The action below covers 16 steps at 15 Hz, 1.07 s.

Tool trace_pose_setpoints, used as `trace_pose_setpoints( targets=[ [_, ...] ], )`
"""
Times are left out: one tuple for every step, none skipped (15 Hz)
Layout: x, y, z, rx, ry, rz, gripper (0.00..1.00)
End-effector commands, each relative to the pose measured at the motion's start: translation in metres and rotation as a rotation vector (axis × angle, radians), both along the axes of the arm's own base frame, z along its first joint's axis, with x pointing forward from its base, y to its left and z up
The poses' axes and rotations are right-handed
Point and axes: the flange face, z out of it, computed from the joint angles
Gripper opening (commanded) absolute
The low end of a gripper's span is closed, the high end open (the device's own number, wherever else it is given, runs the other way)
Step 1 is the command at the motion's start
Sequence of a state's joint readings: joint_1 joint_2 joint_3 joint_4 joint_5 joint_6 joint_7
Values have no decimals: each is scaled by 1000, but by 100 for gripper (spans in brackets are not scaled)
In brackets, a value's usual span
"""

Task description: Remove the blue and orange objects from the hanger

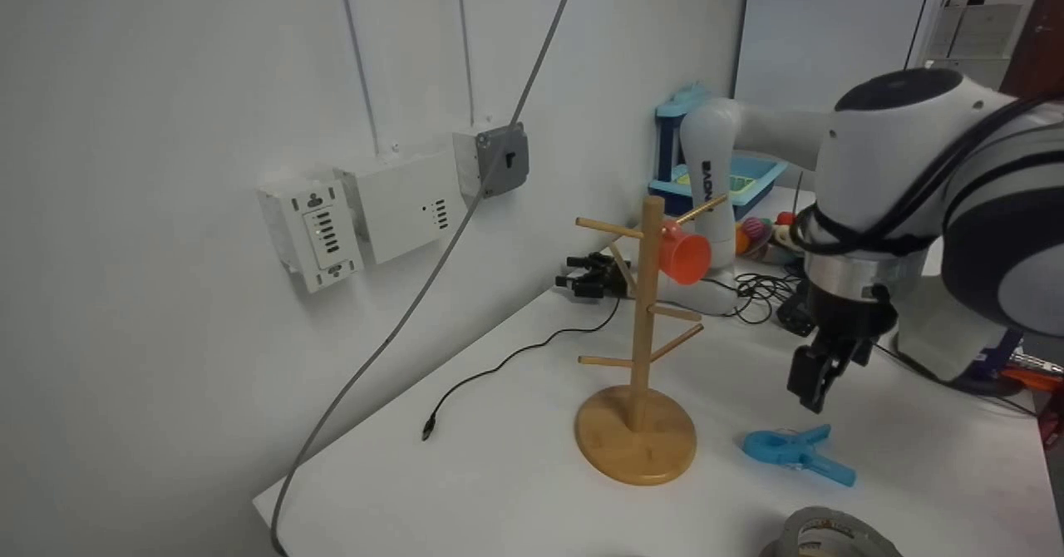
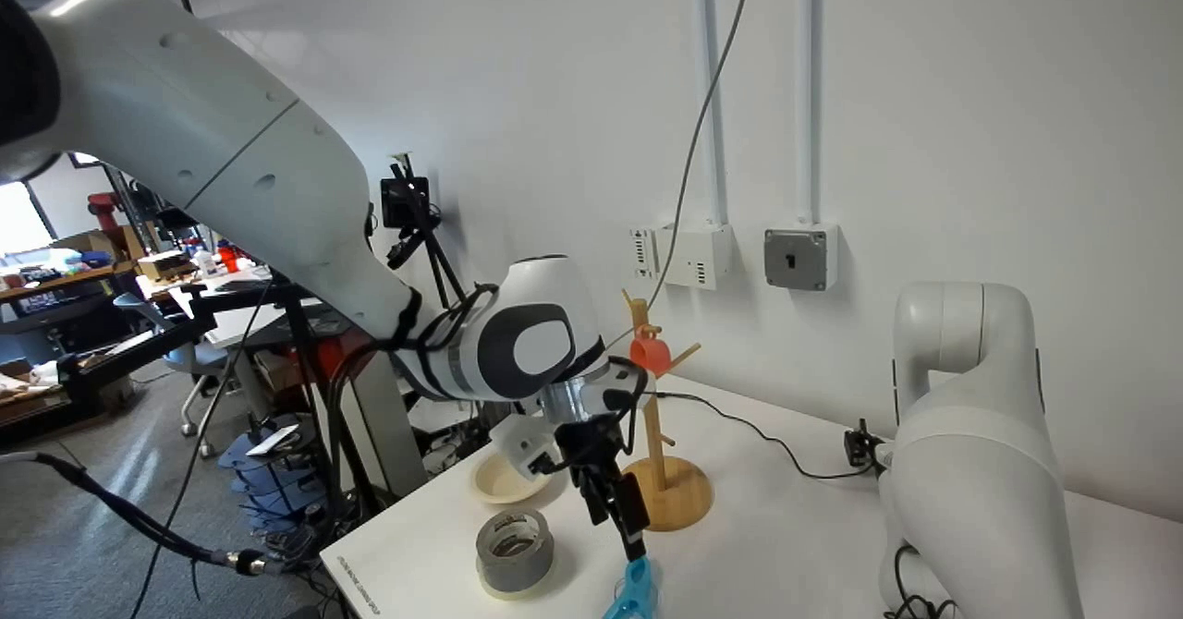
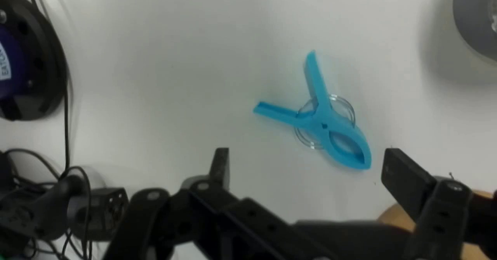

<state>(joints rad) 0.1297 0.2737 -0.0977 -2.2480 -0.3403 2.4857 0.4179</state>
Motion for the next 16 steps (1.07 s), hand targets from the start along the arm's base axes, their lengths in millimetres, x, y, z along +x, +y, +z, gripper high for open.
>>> trace_pose_setpoints(
  targets=[
    [13, -8, 43, 21, -88, 76, 100],
    [15, -8, 56, 26, -114, 98, 100],
    [18, -7, 66, 33, -138, 113, 100],
    [19, -6, 76, 38, -163, 131, 100],
    [21, -5, 85, 44, -189, 146, 100],
    [21, -3, 94, 52, -214, 160, 100],
    [21, -2, 103, 61, -239, 173, 100],
    [20, -1, 113, 70, -266, 186, 100],
    [20, 0, 121, 79, -289, 196, 100],
    [19, 1, 131, 94, -313, 205, 100],
    [18, 1, 138, 111, -330, 210, 100],
    [17, 1, 147, 133, -346, 213, 100],
    [27, 5, 130, 103, -308, 190, 100],
    [26, 6, 137, 115, -319, 197, 100],
    [25, 5, 142, 119, -327, 200, 100],
    [24, 5, 144, 120, -330, 201, 100]
  ],
)
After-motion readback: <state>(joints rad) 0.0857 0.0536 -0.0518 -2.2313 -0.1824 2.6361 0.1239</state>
